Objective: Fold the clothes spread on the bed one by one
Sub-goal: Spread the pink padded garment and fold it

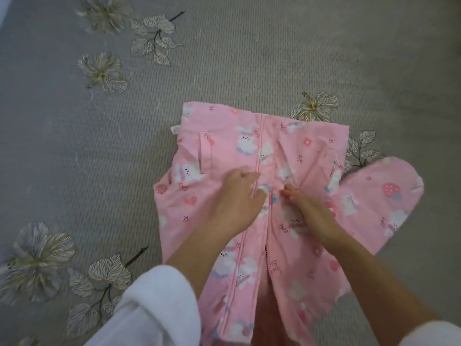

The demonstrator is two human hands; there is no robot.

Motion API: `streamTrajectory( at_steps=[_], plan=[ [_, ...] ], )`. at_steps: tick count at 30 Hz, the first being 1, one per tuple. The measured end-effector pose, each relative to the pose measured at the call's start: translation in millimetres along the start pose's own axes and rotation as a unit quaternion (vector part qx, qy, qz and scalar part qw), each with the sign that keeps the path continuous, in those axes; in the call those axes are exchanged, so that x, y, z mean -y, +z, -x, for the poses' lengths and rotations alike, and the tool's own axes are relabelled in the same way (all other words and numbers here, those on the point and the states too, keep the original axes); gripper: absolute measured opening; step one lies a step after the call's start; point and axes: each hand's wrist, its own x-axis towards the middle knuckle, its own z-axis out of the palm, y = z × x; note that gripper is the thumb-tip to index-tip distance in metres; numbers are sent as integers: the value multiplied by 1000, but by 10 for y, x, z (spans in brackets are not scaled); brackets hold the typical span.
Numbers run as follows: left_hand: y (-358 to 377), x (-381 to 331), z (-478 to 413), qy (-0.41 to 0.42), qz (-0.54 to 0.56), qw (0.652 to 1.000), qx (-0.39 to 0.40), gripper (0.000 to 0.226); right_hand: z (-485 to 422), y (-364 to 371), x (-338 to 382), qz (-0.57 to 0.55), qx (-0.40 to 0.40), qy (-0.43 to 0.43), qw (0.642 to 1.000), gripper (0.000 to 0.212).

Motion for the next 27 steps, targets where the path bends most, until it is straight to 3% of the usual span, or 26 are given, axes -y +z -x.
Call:
streamTrajectory(
  at_steps=[3, 5, 7, 9, 11, 14, 17, 20, 22, 24, 26, 27],
  plan=[
    [-248, 285, 61, 5, -51, 967, -251, 45, 55, 107, -77, 146, -22, -51, 988, 38],
    [-399, 513, 20, -78, -106, 951, -278, 57, 111, 235, -136, 274, -26, -63, 959, 50],
    [-527, 691, -86, -177, -49, 955, -232, 63, 150, 349, -171, 311, -53, -63, 947, 52],
    [-631, 807, -232, -231, 95, 942, -225, 50, 144, 418, -129, 260, -101, -53, 959, 47],
    [-762, 854, -360, -255, 127, 932, -224, 40, 85, 471, -25, 208, -155, -46, 965, 54],
    [-939, 837, -405, -242, 107, 961, -79, 30, -74, 559, 165, 234, -145, -110, 955, 72],
    [-1028, 666, -288, -208, 146, 965, 72, 48, -277, 634, 197, 368, -56, -119, 920, 69],
    [-1028, 514, -158, -196, 228, 948, 102, 52, -361, 649, 72, 432, -70, -110, 893, 66],
    [-1068, 494, -66, -178, 249, 952, 0, 52, -356, 654, -2, 435, -93, -113, 888, 65],
    [-1170, 591, 31, -172, 242, 936, -190, 48, -366, 647, -52, 434, -108, -102, 888, 65],
    [-1288, 731, 90, -189, 150, 905, -350, 43, -392, 645, -53, 439, -114, -97, 886, 65],
    [-1313, 809, 81, -209, 86, 891, -394, 45, -410, 649, -40, 447, -110, -98, 882, 64]
  ],
)
